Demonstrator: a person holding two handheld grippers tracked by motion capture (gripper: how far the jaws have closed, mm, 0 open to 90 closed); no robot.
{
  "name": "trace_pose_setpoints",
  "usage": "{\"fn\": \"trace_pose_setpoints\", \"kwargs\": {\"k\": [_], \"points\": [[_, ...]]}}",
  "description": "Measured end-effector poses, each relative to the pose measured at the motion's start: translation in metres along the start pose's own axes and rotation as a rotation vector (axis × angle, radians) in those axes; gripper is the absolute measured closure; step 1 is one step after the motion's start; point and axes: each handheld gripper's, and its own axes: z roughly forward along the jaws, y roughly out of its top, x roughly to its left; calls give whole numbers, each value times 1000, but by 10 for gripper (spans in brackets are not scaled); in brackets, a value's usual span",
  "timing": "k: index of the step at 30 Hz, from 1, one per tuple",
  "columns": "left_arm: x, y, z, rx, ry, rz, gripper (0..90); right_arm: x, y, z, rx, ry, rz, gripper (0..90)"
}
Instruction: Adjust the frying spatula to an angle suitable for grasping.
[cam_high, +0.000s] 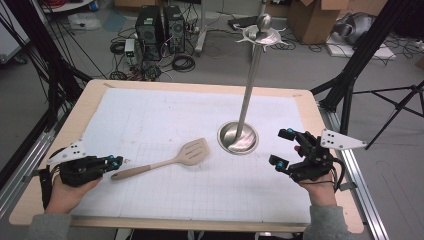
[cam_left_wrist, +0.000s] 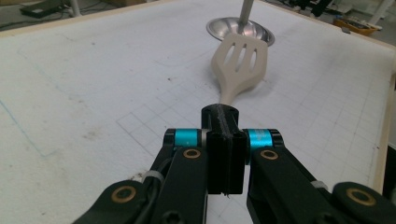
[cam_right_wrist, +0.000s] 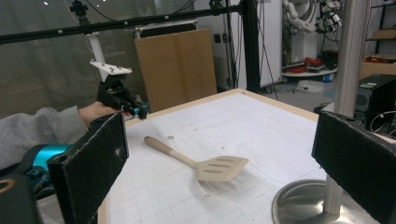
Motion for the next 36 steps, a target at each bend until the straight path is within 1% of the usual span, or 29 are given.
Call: {"fn": "trace_pose_setpoints", "kwargs": {"k": [3,6,7,13,18,19,21,22,23,24,26,27,29,31,36], "points": [[1,-5,8,35,-19,-5,896,0,-1,0,1,0,2,25],[1,-6,11,42,-27,-3,896,0,-1,1,0,0,3,25],[0,-6,13,52,-34,1,896,0,-1,1,1,1,2,25],[1,-10,18,78,-34,9,896,0,-1,0,-1,-1,4,25],[1,-12,22,86,-35,17,896,0,-1,0,-1,-3,7,25],[1,-14,24,102,-35,20,896,0,-1,0,0,0,8,25],[0,-15,26,109,-39,20,896,0,-1,0,3,1,5,25],[0,-16,28,125,-45,26,896,0,-1,0,4,1,11,25],[0,-16,28,125,-45,26,896,0,-1,0,4,1,11,25],[-2,-16,31,141,-50,34,896,-1,-2,0,3,-1,6,25],[-3,-17,34,156,-54,39,896,-1,-2,1,2,0,5,25],[-4,-17,36,165,-55,41,896,-1,-2,0,4,1,15,25],[-4,-19,39,187,-58,47,895,-1,-3,0,5,1,13,25],[-5,-19,42,208,-54,60,896,-1,-3,0,1,-1,11,25],[-5,-19,43,216,-52,69,896,-2,-3,0,1,1,9,25]]}}
